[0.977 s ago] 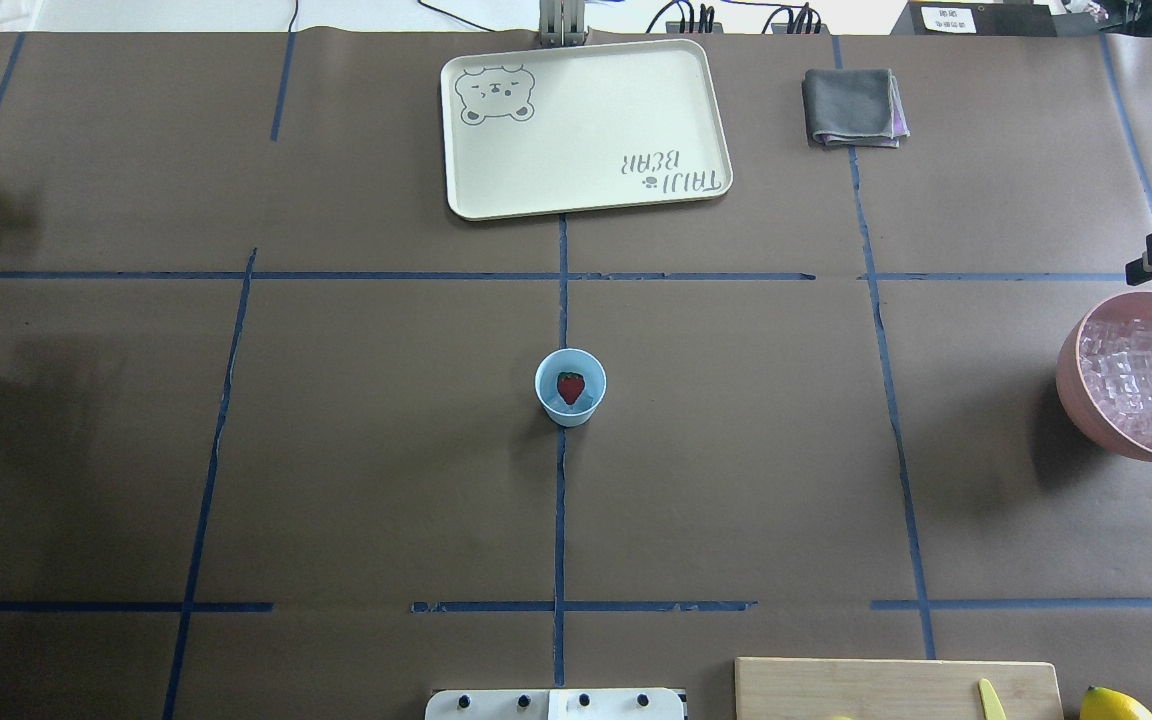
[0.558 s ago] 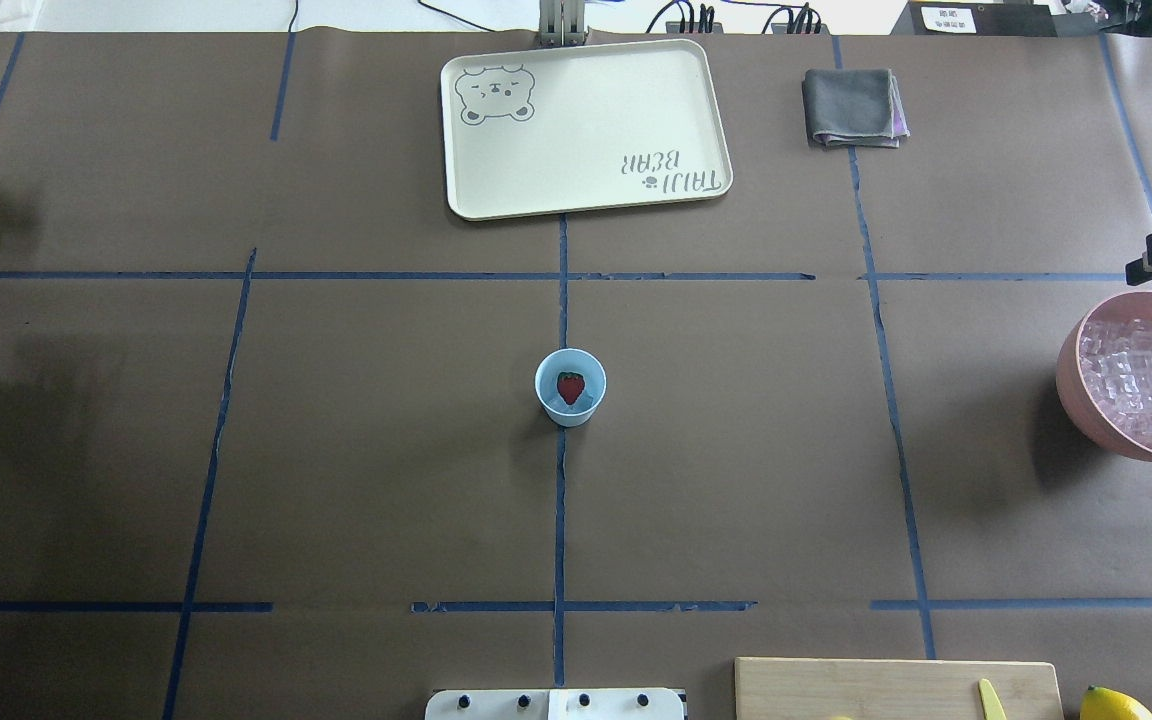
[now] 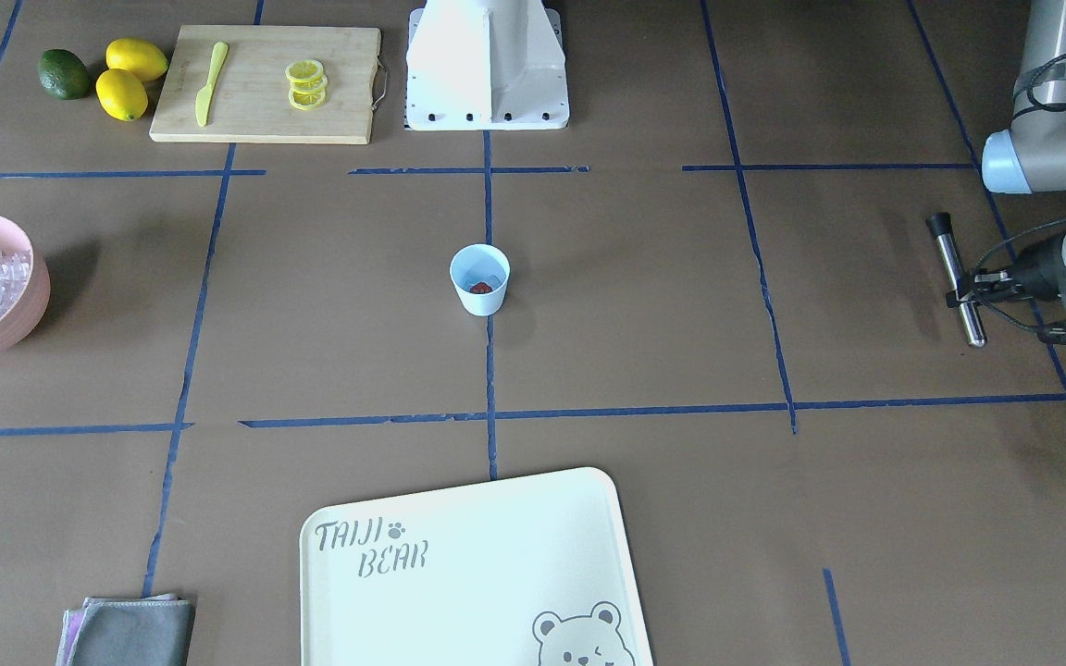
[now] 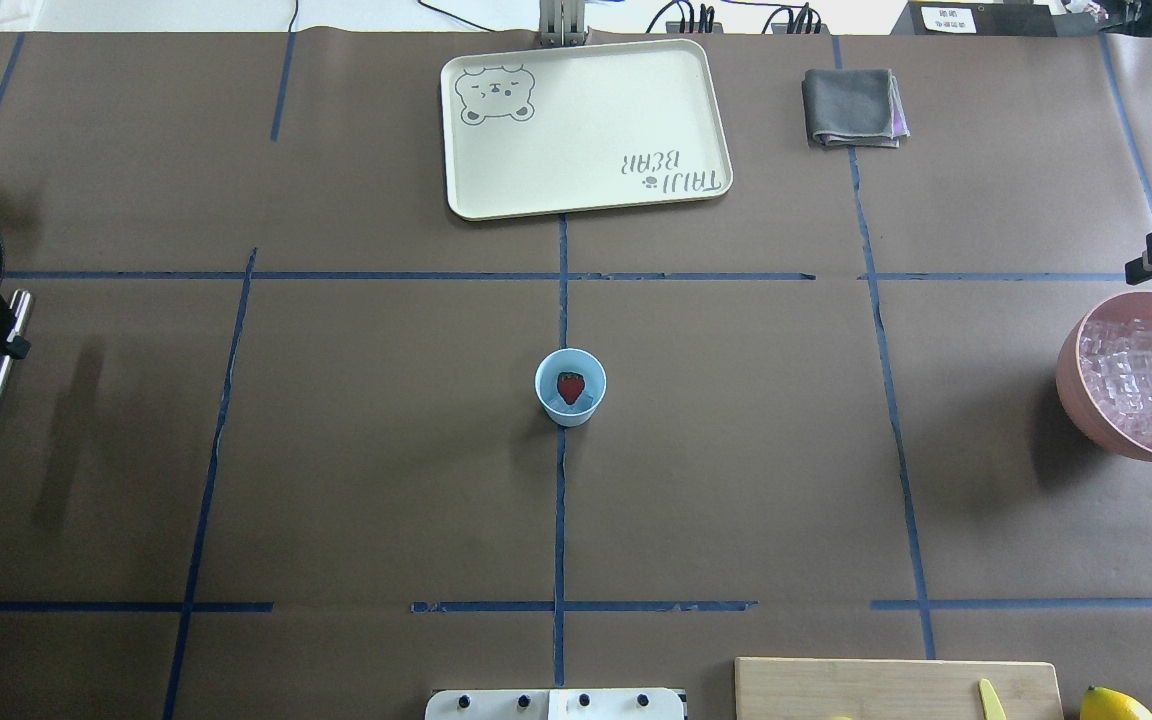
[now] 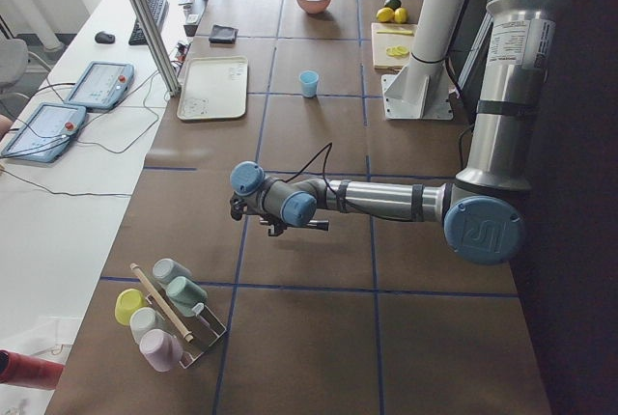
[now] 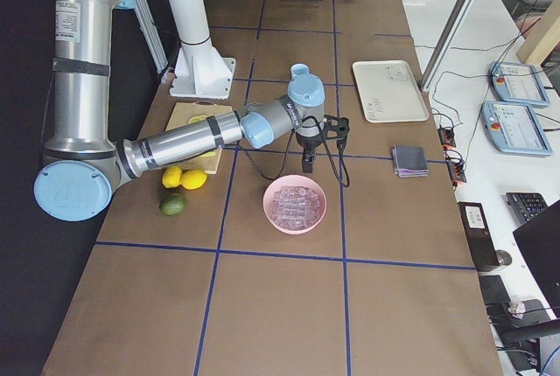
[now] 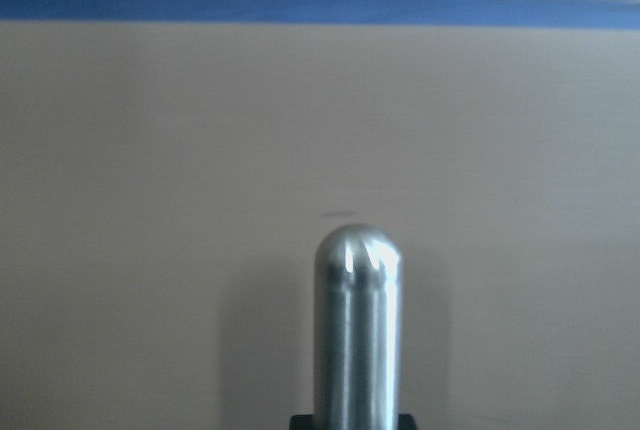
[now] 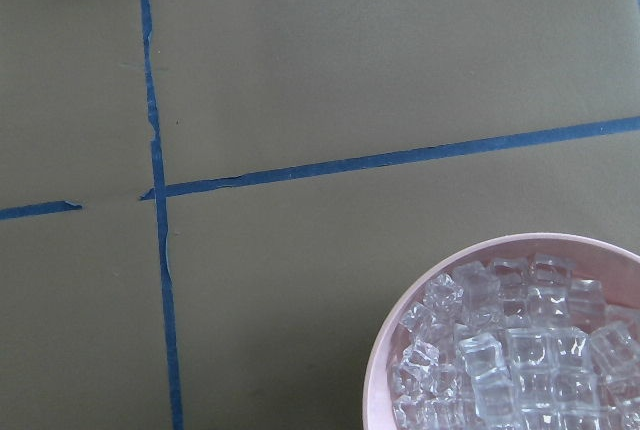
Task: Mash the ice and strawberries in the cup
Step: 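Lift the steel muddler upright with the left gripper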
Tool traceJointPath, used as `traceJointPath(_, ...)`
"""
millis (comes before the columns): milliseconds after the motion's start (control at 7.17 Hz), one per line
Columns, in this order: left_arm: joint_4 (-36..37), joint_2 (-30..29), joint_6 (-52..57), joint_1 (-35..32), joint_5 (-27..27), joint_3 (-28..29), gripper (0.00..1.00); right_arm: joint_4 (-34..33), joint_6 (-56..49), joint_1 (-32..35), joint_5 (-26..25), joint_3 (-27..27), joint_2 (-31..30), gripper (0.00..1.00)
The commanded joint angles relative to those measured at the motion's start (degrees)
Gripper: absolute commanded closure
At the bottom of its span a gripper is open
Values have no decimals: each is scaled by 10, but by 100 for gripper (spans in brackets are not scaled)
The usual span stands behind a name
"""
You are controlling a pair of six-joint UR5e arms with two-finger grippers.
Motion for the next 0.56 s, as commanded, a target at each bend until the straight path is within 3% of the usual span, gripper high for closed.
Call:
traceJointPath(0,5,-76,-137,48,24,-101,100,0,0,0,4,0,0,0)
traceJointPath(140,5,-133,-188,68,30,-127,100,0,0,0,4,1,1,0)
traceJointPath(279,-9,-139,-185,121,95,-189,100,-1,0,0,4,13,0,0)
traceJointPath(419,-38,-164,-190,196,194,-215,100,0,0,0,2,12,0,0)
